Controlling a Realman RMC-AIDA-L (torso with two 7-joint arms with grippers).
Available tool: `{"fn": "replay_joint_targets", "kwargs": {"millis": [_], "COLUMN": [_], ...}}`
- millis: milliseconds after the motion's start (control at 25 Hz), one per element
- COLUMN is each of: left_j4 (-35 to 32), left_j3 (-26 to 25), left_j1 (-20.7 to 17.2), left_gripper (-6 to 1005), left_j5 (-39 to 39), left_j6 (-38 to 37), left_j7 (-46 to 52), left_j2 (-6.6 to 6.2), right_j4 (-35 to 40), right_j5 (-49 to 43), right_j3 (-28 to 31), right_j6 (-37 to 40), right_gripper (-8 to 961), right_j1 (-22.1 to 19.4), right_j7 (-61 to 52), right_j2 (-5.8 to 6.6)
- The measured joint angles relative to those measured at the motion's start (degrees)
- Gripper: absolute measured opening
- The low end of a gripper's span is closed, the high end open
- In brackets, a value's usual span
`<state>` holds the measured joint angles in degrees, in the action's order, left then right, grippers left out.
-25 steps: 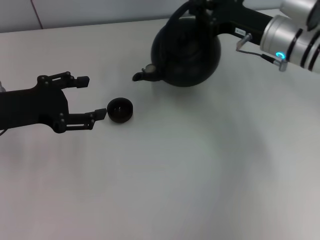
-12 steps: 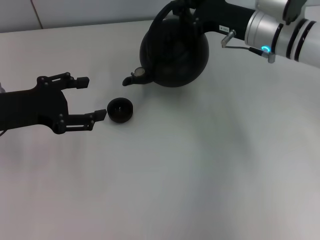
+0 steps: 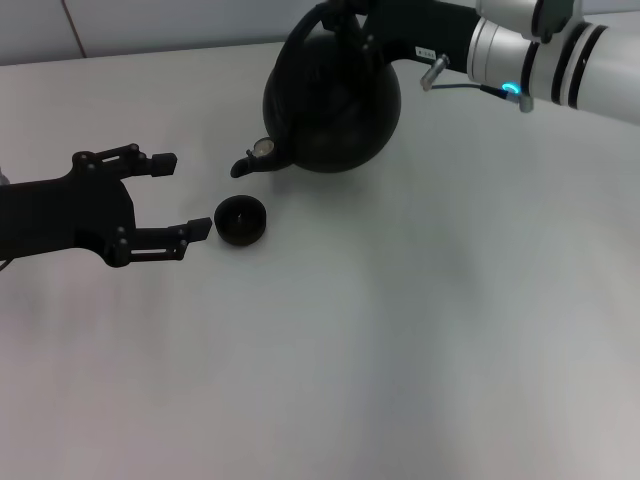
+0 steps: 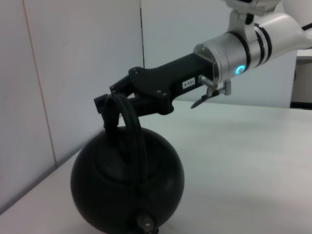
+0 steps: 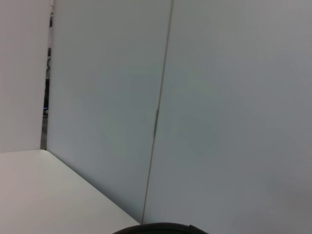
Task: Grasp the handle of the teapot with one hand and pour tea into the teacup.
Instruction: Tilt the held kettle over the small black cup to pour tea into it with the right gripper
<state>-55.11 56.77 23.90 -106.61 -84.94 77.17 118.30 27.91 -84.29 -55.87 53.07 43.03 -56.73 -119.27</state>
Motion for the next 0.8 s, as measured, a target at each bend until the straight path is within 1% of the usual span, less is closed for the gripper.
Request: {"fn": "replay_joint_targets", "kwargs": {"millis": [560,800], "left_j4": [0.0,-0.1], "left_j3": [-0.3,-0.9], "left_j1": [-0.3,-0.3], "left_gripper": [860,860], "left_j5": [0.5,0.6], "left_j6": [0.0,0.0], "left_j7": [-0.8,-1.2], "left_j2": [-0.08,-0.10], "right_j4": [3.1,4.2], "right_j5": [0.0,-2.3], "right_j3": [-2.6,-2.9], "right_j6": [-0.1,-0.1], "right_gripper": [166,164], "right_j1": [-0.8,-1.0], "right_j7": [-0.1,-0.1], "right_j2": [0.07,0.09]}}
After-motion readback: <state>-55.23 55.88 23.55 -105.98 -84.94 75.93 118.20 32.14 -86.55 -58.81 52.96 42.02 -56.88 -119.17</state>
